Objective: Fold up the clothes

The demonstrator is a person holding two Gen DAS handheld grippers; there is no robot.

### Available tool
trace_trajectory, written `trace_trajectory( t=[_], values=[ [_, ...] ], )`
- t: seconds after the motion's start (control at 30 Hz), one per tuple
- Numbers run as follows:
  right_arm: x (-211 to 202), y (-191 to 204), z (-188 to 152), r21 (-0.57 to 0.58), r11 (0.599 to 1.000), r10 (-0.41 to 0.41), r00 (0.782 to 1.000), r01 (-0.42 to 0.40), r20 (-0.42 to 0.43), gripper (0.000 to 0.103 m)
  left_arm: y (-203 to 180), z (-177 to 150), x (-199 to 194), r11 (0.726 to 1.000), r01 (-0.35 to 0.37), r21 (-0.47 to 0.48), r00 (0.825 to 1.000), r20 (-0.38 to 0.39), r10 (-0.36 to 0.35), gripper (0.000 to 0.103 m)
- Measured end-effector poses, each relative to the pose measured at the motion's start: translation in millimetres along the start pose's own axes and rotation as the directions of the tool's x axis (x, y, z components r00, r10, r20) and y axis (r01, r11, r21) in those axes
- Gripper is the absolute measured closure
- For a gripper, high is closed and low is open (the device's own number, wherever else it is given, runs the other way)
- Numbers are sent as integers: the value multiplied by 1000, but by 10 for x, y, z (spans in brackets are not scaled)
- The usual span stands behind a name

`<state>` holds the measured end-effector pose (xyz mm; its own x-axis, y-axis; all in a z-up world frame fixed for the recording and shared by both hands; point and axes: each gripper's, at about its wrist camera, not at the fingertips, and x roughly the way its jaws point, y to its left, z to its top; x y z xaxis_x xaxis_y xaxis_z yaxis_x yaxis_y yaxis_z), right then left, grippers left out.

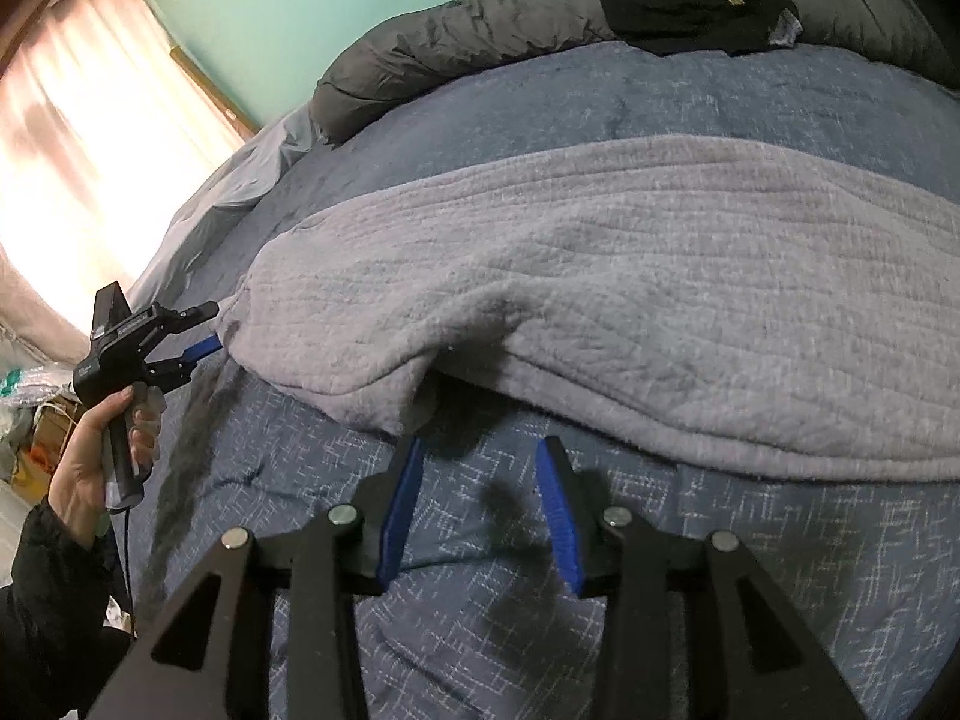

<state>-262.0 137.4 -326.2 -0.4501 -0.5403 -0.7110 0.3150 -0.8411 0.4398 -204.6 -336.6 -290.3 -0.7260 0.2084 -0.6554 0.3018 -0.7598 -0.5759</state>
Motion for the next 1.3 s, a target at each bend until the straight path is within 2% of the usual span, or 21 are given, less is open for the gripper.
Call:
trace_trajectory(
  t=[0.2,0.47,0.57,0.6,0.63,0.67,0.7,0.9,1.0,1.03,1.1,1.23,1.3],
  values=[
    [0,-36,-30,14,1000,0,1000,0,-4,63,65,21,-140,999,46,-11,999,21,-46,87],
    [-20,-7,8,8,1000,24,1000,-24,7,62,340,-124,-166,989,59,-132,998,-27,-63,89],
    [-27,-7,11,13,1000,28,1000,-28,10,62,443,-179,-176,982,62,-177,997,-44,-71,83],
    [-42,-9,12,15,999,31,999,-31,14,62,440,-144,-190,982,62,-177,997,-37,-70,77],
    [-59,-15,13,17,999,32,999,-33,16,62,429,-96,-206,983,62,-173,997,-28,-68,71],
    [-68,-21,4,19,999,33,999,-34,17,62,417,-48,-223,984,63,-169,998,-19,-67,57],
    [-71,-28,-6,21,999,34,999,-34,15,62,405,0,-239,984,63,-166,998,-9,-65,50],
    [-141,-100,-23,43,999,22,999,-23,24,62,345,311,-321,990,57,-132,998,47,-52,49],
    [-216,-124,-12,42,999,15,999,-17,35,61,454,488,-217,993,18,-115,1000,26,-16,49],
    [-239,-131,-8,41,999,13,999,-15,39,61,493,545,-180,994,5,-110,1000,18,-3,51],
    [-269,-147,-10,40,999,11,999,-13,44,58,597,642,-48,994,-6,-112,1000,-24,3,66],
    [-272,-186,-27,55,998,11,999,-13,48,55,663,693,217,992,30,-120,995,-96,-42,78],
    [-257,-181,-43,63,998,12,999,-15,49,55,653,698,335,993,38,-111,991,-121,-52,95]
  ],
)
